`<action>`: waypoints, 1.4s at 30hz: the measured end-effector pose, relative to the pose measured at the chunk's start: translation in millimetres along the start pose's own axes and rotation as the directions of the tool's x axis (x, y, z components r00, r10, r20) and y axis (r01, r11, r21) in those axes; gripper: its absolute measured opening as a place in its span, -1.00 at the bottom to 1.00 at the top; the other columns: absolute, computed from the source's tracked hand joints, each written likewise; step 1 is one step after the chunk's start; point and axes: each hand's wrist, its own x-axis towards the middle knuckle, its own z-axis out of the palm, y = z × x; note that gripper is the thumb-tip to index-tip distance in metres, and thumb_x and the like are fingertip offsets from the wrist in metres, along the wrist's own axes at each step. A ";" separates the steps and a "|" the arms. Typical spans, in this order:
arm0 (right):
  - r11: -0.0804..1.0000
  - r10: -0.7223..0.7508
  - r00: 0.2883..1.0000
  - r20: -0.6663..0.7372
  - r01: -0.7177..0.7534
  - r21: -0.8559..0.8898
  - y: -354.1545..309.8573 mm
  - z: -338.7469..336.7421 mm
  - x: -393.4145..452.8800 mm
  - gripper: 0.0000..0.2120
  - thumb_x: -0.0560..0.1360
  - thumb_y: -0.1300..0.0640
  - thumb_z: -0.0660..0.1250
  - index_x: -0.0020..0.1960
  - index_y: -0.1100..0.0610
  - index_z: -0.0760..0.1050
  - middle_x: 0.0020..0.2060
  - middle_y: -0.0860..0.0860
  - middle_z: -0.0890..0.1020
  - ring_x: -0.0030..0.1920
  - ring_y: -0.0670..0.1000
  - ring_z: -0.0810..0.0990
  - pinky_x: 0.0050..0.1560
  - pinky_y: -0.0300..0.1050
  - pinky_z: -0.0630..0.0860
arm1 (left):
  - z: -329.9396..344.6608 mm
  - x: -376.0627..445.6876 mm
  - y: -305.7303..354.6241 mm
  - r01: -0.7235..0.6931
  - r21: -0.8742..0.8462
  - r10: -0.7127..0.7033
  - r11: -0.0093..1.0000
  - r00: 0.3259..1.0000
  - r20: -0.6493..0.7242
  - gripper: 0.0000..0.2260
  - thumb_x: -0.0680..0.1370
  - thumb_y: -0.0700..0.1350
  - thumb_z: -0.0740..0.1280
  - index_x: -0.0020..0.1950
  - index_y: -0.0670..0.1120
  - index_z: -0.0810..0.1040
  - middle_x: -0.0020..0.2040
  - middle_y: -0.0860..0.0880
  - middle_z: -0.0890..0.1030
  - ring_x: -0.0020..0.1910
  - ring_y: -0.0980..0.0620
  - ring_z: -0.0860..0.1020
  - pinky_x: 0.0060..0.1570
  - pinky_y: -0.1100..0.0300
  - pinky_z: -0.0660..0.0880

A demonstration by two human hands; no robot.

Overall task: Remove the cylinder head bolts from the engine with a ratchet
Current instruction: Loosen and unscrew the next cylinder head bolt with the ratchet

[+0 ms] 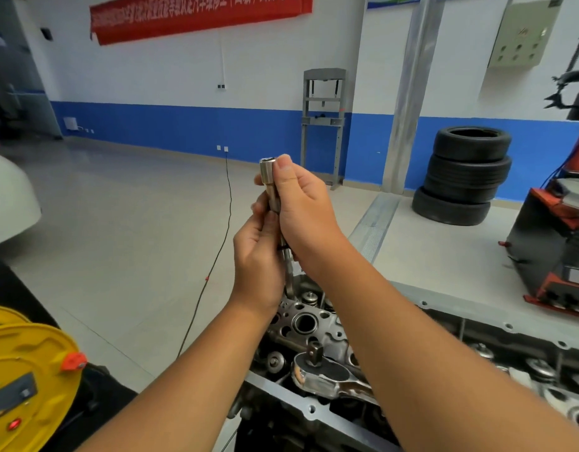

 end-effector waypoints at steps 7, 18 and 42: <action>0.978 -0.068 0.991 0.118 0.089 -0.188 -19.9 -4.0 19.5 -0.74 0.66 -0.06 0.32 0.03 0.13 0.41 -0.32 0.17 0.67 -0.25 0.20 0.70 -0.21 0.12 0.64 | -0.6 4.7 -7.8 -0.052 0.016 0.052 0.999 0.998 -0.019 -0.81 0.68 -0.15 0.18 0.13 -0.15 0.57 -0.26 -0.05 0.55 -0.35 -0.04 0.45 -0.36 0.12 0.43; 0.993 -0.086 0.996 -0.010 0.085 -0.081 -2.0 -8.7 8.2 -0.74 0.65 -0.02 0.35 0.00 0.17 0.44 -0.27 0.18 0.72 -0.25 0.07 0.73 -0.25 -0.11 0.63 | -5.2 5.6 -10.9 -0.045 0.021 0.044 0.999 0.998 0.055 -0.77 0.71 -0.17 0.14 0.13 -0.13 0.60 -0.14 0.05 0.70 -0.14 0.17 0.63 -0.18 0.32 0.52; 0.996 0.035 0.976 0.214 -0.016 -0.090 -4.9 -48.7 -2.7 -0.86 0.59 0.06 0.45 -0.07 0.13 0.64 -0.15 0.10 0.73 -0.14 0.15 0.65 -0.10 0.19 0.59 | -28.6 -0.1 19.9 0.083 0.606 -0.224 0.791 0.961 0.161 -0.81 0.71 -0.15 0.25 0.12 0.09 0.63 -0.02 0.10 0.73 0.04 0.11 0.68 0.09 0.00 0.62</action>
